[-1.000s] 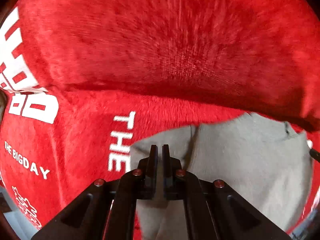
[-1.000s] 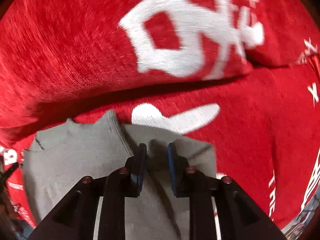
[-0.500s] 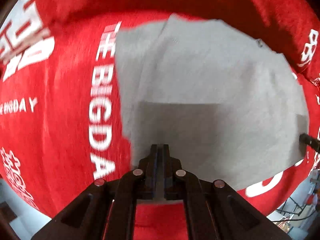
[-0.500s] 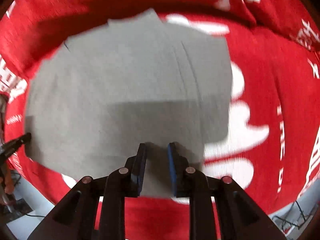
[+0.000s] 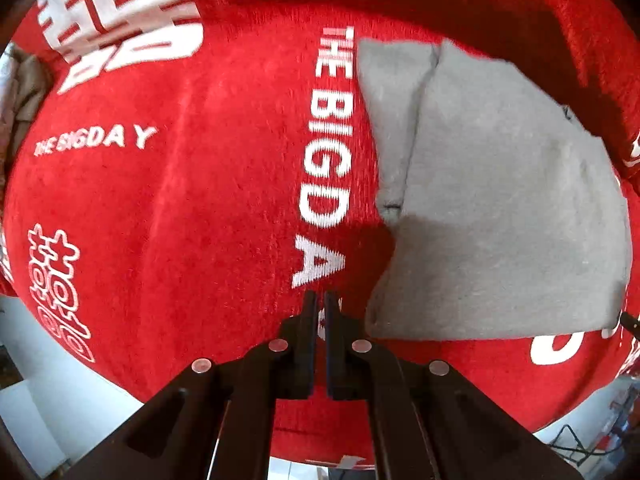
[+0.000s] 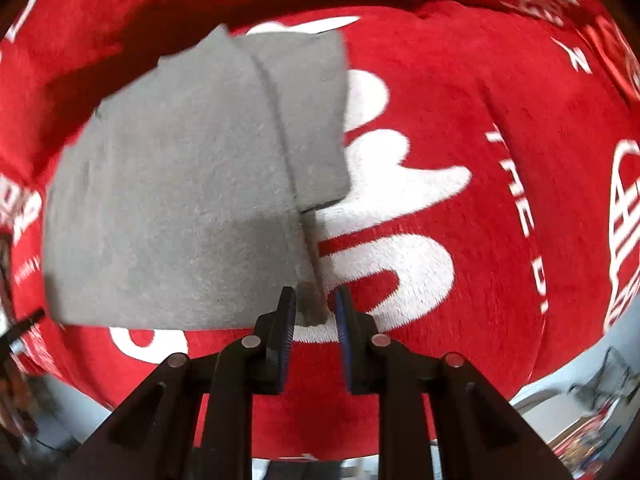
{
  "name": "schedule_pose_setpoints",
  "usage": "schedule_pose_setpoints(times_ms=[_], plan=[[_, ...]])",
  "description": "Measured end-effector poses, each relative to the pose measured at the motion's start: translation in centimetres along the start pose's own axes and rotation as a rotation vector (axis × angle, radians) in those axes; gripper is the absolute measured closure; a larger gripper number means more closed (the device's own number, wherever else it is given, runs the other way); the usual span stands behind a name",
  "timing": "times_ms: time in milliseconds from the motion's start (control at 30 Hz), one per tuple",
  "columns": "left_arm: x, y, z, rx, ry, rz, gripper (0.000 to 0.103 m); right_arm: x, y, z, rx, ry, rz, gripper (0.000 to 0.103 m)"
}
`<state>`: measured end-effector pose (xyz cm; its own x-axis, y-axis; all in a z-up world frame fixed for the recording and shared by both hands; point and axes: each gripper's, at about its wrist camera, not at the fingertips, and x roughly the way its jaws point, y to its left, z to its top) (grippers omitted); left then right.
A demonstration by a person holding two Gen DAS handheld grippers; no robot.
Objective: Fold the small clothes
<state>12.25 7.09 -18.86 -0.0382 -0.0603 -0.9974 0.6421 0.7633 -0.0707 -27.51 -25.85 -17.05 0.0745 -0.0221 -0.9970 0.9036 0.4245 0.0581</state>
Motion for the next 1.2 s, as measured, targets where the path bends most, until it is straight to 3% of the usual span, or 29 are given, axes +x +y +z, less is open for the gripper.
schedule_pose_setpoints(times_ms=[233, 433, 600, 700, 933, 1067, 1200], plan=[[-0.8, -2.9, 0.7, -0.049, -0.021, -0.039, 0.099, -0.7, -1.4, -1.5, 0.002, 0.038, 0.054, 0.081], [-1.4, -5.3, 0.8, -0.078, -0.038, -0.029, 0.099, -1.2, 1.9, 0.2, -0.054, 0.058, 0.146, 0.081], [1.5, -4.5, 0.9, -0.097, 0.019, -0.026, 0.099, 0.6, 4.9, 1.7, -0.066, 0.086, 0.215, 0.081], [2.0, -3.7, 0.6, -0.091, 0.002, -0.06, 0.099, 0.9, 7.0, 1.6, -0.07, 0.091, 0.268, 0.08], [1.0, -3.7, 1.2, 0.164, 0.009, -0.06, 0.099, 0.9, 17.2, 2.5, -0.087, 0.03, 0.38, 0.075], [0.2, -1.4, 1.8, 0.167, 0.005, -0.122, 0.099, 1.9, 25.4, 4.2, -0.119, -0.018, 0.464, 0.075], [-0.2, 0.9, 2.8, 0.161, -0.035, -0.11, 0.099, 4.6, 31.0, 5.8, -0.097, -0.023, 0.475, 0.076]])
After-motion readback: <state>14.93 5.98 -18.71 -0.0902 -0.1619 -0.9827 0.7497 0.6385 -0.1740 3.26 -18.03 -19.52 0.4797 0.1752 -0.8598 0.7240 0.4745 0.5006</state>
